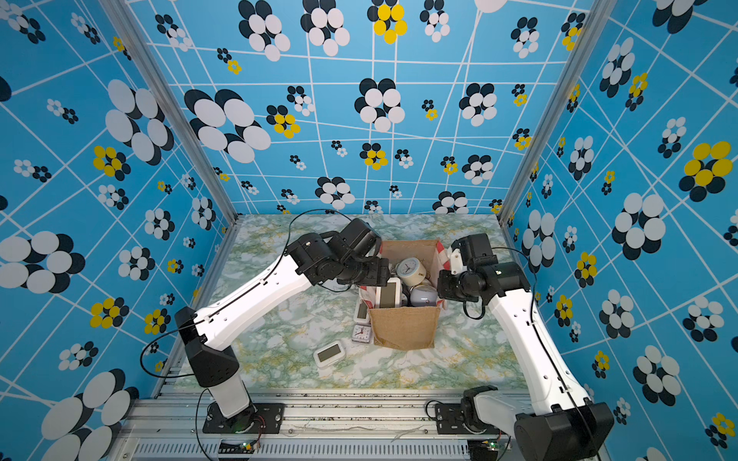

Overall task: Put the alarm clock into the canvas bag
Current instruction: Place the alarm at the canvas bag, then adjust the canvas bag at the center of the board.

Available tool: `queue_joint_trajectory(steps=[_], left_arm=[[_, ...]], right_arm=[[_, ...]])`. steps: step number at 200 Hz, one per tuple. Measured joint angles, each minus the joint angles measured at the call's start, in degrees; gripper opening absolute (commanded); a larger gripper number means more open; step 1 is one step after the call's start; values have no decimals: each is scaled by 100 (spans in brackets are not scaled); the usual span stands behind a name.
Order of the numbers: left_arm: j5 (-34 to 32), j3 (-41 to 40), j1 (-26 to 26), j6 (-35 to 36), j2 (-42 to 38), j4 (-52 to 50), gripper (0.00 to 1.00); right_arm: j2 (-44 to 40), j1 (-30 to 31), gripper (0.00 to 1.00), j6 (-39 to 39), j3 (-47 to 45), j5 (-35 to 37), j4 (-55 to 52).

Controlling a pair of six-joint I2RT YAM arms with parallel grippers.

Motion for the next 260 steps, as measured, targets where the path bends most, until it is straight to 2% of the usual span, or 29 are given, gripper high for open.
queue_joint_trajectory(steps=[27, 53, 68, 74, 107, 155, 208, 260], left_arm=[[146, -715, 345, 9, -372, 55, 68], [667, -1294, 509, -13, -424, 396, 56], [1025, -1478, 509, -44, -402, 632, 45], [1143, -1510, 507, -68, -393, 726, 35], [1565, -1528, 501, -125, -372, 1174, 0], [2087, -1526, 509, -170, -348, 1628, 0], [3176, -1519, 422, -549, 146, 2830, 0], [3316, -1519, 461, -538, 271, 2968, 0]], right_arm=[[20, 0, 20, 31, 0, 2, -59], [61, 0, 19, 68, 0, 0, -87], [81, 0, 17, 87, 0, -4, -90], [87, 0, 15, 105, 0, -4, -87], [105, 0, 0, 192, 0, -26, -94], [240, 20, 0, 275, 83, -120, -44], [385, 48, 0, 297, 221, -85, -44], [337, 50, 0, 299, 208, 52, -63]])
